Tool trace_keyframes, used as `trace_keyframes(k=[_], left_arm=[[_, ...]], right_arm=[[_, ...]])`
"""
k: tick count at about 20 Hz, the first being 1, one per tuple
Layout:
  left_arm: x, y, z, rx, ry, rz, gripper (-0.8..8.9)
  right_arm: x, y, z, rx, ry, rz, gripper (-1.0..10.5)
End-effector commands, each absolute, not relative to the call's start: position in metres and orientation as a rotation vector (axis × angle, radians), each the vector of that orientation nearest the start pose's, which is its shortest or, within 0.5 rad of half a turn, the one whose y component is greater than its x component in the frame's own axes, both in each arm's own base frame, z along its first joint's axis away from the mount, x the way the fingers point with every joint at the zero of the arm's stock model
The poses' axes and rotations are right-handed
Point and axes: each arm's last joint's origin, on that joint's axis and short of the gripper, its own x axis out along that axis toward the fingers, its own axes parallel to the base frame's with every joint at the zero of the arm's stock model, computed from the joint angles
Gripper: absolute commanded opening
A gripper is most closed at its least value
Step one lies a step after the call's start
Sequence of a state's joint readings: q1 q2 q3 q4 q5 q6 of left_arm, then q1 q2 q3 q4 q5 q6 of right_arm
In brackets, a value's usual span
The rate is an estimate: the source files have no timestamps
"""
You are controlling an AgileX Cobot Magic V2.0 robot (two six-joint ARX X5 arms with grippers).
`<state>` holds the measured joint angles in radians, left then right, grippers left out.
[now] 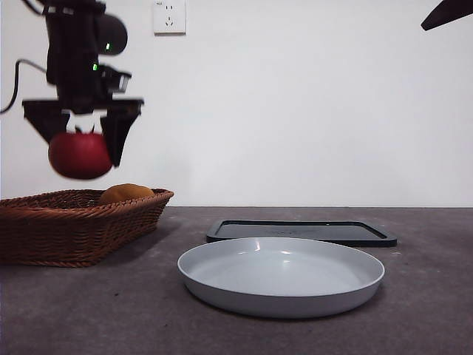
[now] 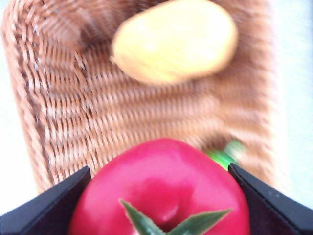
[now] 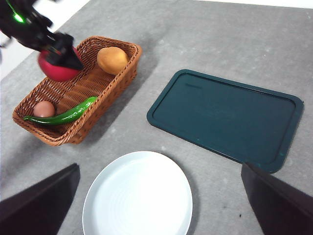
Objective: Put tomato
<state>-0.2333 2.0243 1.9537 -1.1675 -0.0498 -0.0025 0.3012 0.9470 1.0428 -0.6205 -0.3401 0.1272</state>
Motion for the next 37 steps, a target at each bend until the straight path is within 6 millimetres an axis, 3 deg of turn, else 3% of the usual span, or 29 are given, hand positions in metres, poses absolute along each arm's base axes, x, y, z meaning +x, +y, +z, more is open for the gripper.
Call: trace_keyframes(k=[1, 4, 11, 17, 23, 29, 37], left_arm=[[0.400, -0.114, 0.303, 0.160, 1.239, -0.218, 3.71], [0.384, -0.144, 0.303, 0.156, 1.299, -0.335, 3.71], [0.331, -0.241, 0.302, 0.325, 1.295, -0.576, 3.71], [0.296, -0.292, 0.284, 0.400, 1.255, -0.698, 3.71], [0.275, -0.319, 0.240, 0.430, 1.215, -0.767, 3.71], [0.270, -0.329, 0.229, 0.428, 1.173, -0.787, 3.71], [0.276, -0.335, 0.195, 0.465, 1.248, -0.763, 3.71]], right_arm=[[0.176, 0.066, 0.358, 0.121, 0.553, 0.601, 5.8], [0.176, 0.066, 0.358, 0.121, 0.553, 0.601, 5.8], [0.176, 0.066, 0.358, 0.121, 0.552, 0.601, 5.8], [0.176, 0.066, 0.358, 0.121, 0.552, 0.601, 5.8], [0.176, 0.066, 0.358, 0.121, 0.552, 0.601, 5.8], [0.176, 0.066, 0.358, 0.121, 0.552, 0.601, 5.8], [0.176, 0.066, 0.358, 0.121, 0.552, 0.601, 5.8]])
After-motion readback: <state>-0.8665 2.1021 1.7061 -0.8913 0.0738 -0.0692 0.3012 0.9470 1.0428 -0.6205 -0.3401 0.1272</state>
